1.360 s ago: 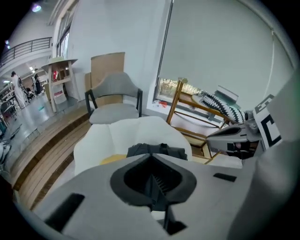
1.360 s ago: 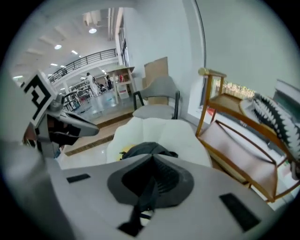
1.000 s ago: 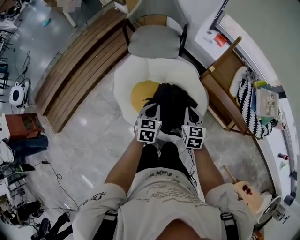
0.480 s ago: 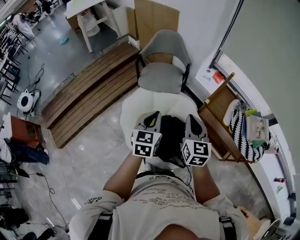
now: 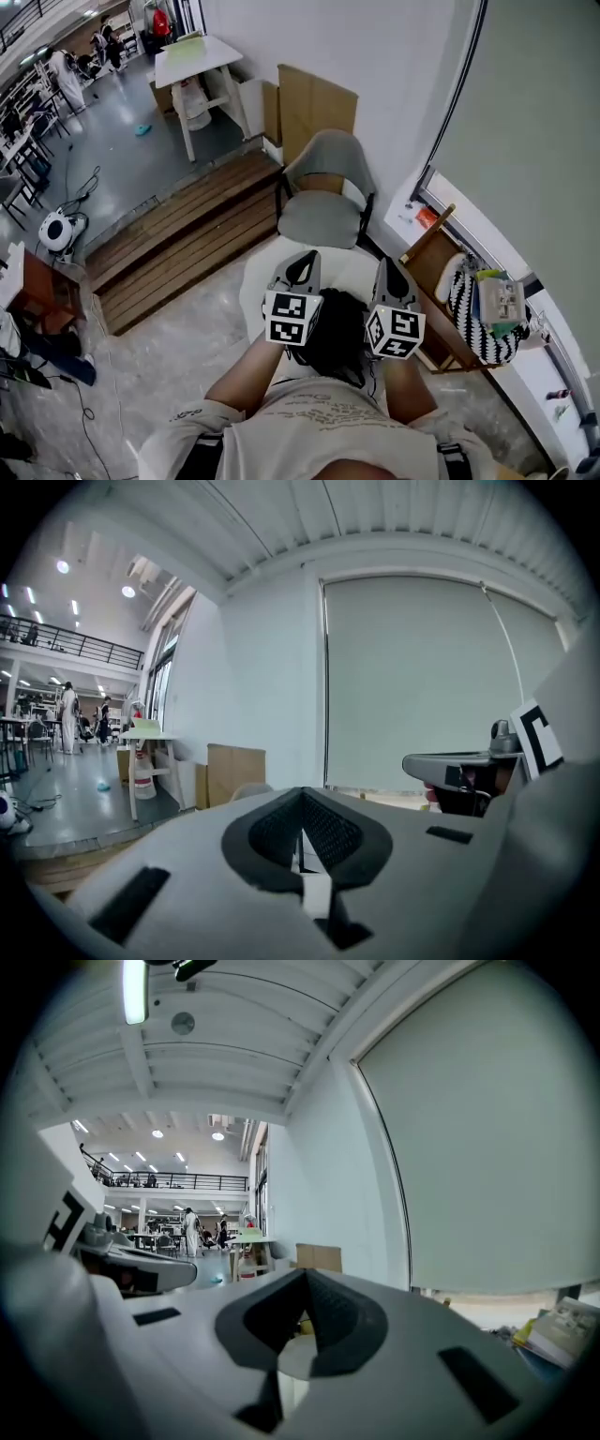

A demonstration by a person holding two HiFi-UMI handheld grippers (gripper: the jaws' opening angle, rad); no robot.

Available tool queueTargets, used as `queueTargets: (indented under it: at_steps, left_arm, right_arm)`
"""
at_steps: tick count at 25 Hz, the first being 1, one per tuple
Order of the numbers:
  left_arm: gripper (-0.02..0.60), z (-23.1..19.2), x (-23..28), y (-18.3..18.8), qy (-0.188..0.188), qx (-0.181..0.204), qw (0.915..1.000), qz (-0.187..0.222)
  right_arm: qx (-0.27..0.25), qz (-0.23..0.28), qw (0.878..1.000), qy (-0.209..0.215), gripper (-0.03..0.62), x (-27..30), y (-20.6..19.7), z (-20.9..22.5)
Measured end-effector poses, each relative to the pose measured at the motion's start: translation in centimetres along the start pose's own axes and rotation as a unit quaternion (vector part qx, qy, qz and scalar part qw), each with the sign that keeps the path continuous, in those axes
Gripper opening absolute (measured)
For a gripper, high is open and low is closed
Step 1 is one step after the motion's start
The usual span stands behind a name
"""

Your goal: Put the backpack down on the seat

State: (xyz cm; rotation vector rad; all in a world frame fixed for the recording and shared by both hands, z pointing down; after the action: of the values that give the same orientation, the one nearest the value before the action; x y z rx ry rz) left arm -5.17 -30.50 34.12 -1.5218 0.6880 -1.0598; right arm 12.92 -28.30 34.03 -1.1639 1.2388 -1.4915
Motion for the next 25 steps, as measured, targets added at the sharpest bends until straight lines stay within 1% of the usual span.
queueTargets:
  at_steps: [3, 10, 14, 17, 25]
  left_arm:
    - [0.021, -0.1, -0.3, 0.4, 0.002, 0.008, 0.9999, 0.007]
    - [0.021, 0.2, -0.3, -0.4, 0.004, 0.016, 0.9999, -0.001]
    - [0.020, 0.4, -0.5, -0.7, 0.000, 0.011, 0.9999, -0.003]
    - [0.020, 0.2, -0.8, -0.3, 0.003, 0.008, 1.0000, 0.001]
    - [0.021, 0.3, -0.9, -1.3, 0.000, -0.002, 0.9999, -0.013]
  right_arm:
    - [-0.005, -0.002, 1.000, 0.000, 0.026, -0.2, 0.0, -0.3]
    - [-0.009, -0.010, 1.000, 0.004, 0.026, -0.3, -0.9, -0.7]
    - [-0.005, -0.014, 1.000, 0.003, 0.026, -0.6, -1.2, -0.8]
    - [-0.004, -0.016, 1.000, 0.004, 0.026, -0.8, -1.3, -1.0]
    - [-0.003, -0.018, 1.000, 0.012, 0.026, -1.0, -1.8, -1.4]
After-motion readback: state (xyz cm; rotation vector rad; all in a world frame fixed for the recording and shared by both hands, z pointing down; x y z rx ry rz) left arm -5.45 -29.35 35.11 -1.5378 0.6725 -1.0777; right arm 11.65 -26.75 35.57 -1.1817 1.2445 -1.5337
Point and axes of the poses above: the fingertips, and each gripper's own axes: x forward along the fingers, z to its right, y out of its top, the point moved 4 cm from there along -x, backward along the fingers, and after that the axes turned 5 degrees about -z, right-handed, at the moved point
